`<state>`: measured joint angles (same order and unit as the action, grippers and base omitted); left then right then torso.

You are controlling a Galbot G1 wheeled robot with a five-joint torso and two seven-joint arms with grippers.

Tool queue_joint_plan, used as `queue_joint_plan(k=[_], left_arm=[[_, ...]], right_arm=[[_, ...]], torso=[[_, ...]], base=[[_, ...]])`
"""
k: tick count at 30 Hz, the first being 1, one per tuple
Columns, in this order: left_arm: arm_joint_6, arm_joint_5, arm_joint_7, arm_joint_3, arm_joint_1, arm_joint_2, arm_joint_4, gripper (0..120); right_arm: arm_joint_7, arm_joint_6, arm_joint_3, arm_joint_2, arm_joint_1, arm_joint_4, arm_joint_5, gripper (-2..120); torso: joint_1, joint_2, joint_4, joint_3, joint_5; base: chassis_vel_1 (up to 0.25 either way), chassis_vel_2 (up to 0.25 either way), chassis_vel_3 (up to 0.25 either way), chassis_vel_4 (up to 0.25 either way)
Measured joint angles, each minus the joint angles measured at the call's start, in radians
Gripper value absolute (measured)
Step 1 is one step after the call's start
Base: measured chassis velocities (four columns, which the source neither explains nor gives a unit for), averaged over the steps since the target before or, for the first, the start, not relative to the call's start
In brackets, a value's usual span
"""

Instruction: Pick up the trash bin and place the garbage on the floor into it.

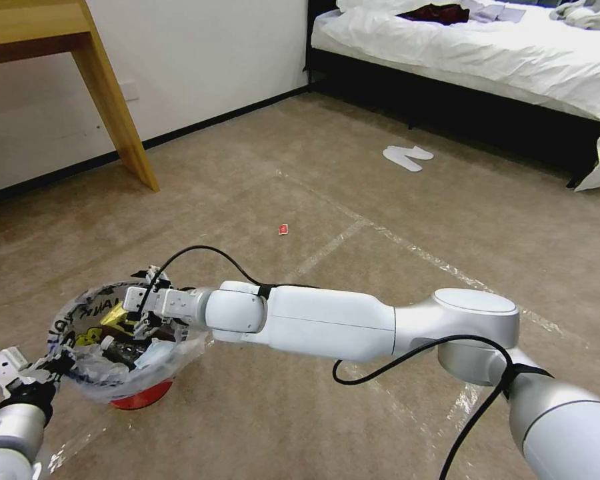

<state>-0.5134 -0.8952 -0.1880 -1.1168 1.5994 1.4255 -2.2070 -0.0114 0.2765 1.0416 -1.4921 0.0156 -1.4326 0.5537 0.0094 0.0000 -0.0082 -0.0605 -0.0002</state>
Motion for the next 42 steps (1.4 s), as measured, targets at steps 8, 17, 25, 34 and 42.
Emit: queue_joint_plan(k=[8,17,25,34,42], left_arm=[[-0.001,0.002,0.0,0.0,0.0,0.001,0.001,5],[-0.002,0.001,-0.002,-0.002,-0.004,-0.002,0.005,5],[-0.003,0.001,-0.002,-0.006,-0.008,-0.004,0.01,5],[0.0,0.004,0.002,-0.008,-0.009,0.005,0.011,5],[0.002,0.006,0.008,-0.003,-0.009,0.014,0.001,5]], right_arm=[[0.049,0.02,0.004,0.007,-0.016,-0.006,0.045,100],[0.063,-0.04,-0.006,0.002,-0.012,0.003,0.11,99],[0.058,-0.06,0.004,0.023,0.009,-0.008,0.122,100],[-0.098,-0.13,0.036,0.009,0.083,0.031,-0.029,100],[-0.111,-0.099,0.067,-0.04,0.158,0.087,-0.085,100]], torso=[[0.0,0.0,-0.0001,0.0,0.0001],[0.0,0.0,0.0,0.0,0.0001],[0.0,0.0,-0.0001,0.0,0.0001],[0.0,0.0,0.0,0.0,0.0001],[0.0,0.0,-0.0001,0.0,0.0]], base=[[0.0,0.0,0.0,0.0],[0.0,0.0,0.0,0.0],[0.0,0.0,0.0,0.0],[0.0,0.0,0.0,0.0],[0.0,0.0,0.0,0.0]])
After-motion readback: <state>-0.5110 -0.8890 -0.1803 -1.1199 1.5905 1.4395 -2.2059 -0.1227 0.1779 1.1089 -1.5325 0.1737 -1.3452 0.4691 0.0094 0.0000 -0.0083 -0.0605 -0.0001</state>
